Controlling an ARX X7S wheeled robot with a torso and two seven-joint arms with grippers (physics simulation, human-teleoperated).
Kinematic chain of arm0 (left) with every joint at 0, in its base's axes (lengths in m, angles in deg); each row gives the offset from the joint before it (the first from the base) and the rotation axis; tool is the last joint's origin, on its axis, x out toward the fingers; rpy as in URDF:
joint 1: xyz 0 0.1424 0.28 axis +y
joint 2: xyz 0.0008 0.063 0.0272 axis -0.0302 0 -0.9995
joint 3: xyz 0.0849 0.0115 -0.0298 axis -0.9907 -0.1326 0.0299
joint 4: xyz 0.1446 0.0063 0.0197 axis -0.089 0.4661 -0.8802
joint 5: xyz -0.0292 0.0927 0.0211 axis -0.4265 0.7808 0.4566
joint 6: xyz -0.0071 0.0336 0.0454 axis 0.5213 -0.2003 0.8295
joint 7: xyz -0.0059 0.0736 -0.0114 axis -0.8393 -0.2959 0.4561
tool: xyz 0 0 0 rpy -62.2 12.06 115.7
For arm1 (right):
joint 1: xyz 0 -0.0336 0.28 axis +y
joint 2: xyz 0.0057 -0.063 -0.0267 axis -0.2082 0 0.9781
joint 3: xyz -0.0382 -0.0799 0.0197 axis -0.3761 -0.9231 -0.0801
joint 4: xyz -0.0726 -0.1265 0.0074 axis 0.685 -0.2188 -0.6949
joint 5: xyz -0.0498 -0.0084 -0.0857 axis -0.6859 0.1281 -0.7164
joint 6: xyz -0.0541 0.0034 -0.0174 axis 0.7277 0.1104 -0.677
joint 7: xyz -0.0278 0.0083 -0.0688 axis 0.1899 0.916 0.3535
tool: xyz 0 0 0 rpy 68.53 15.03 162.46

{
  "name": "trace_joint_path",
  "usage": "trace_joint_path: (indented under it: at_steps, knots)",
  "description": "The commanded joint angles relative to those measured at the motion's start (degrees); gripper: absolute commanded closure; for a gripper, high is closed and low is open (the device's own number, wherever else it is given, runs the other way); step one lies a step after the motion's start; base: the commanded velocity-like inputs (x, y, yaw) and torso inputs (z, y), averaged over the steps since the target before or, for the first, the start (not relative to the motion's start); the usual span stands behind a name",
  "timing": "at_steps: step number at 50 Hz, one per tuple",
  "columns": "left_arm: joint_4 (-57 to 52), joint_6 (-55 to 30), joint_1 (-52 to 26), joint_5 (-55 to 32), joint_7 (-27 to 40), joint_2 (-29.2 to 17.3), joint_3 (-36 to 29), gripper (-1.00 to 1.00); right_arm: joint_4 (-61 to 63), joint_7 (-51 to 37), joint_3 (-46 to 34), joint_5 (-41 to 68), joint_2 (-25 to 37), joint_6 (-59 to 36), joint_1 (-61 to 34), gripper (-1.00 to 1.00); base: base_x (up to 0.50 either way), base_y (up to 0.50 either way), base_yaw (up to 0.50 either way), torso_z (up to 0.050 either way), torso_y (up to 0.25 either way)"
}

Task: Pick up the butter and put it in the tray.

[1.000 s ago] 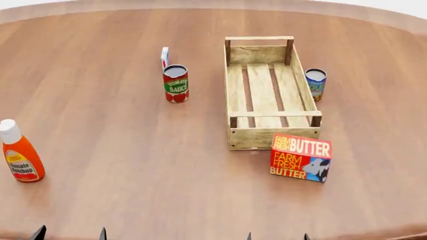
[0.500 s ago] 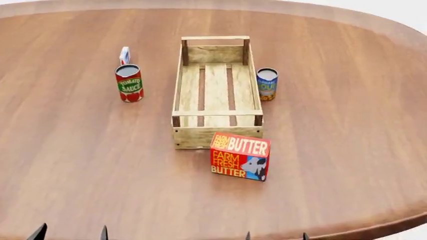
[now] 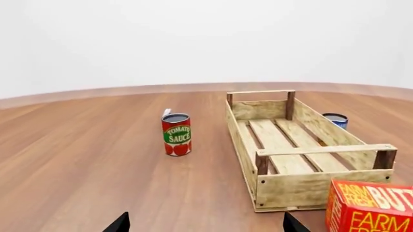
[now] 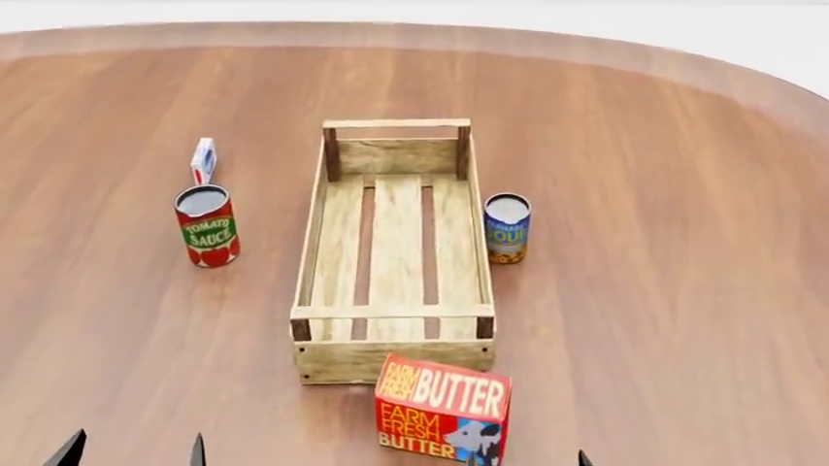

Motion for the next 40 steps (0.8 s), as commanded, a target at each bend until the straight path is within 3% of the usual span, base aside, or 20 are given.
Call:
trace_joint_path:
  at_steps: [1,23,40]
  knots:
    - [-0.13,0.08,0.07,-0.33,0.86,-0.65,-0.77,-1.00,0.41,-0.96,-0.89,-0.03,0.66,-0.07,0.16,-1.00,0.50,-0.08,0.00,0.000,0.000]
    - [0.27,0.38,0.02,-1.04,1.95,-1.54,-1.97,-1.00,0.08,-1.88,-2.31,0.30,1.58,0.75,0.42,-1.00,0.50,-0.02,0.00,0.000,0.000]
    - [-0.12,0.20,-0.01,-1.66,2.71,-2.16,-2.70,-1.00,-0.11,-2.25,-2.44,2.36,1.81,-0.72,-0.39,-1.00,0.13,0.00,0.00,0.000,0.001]
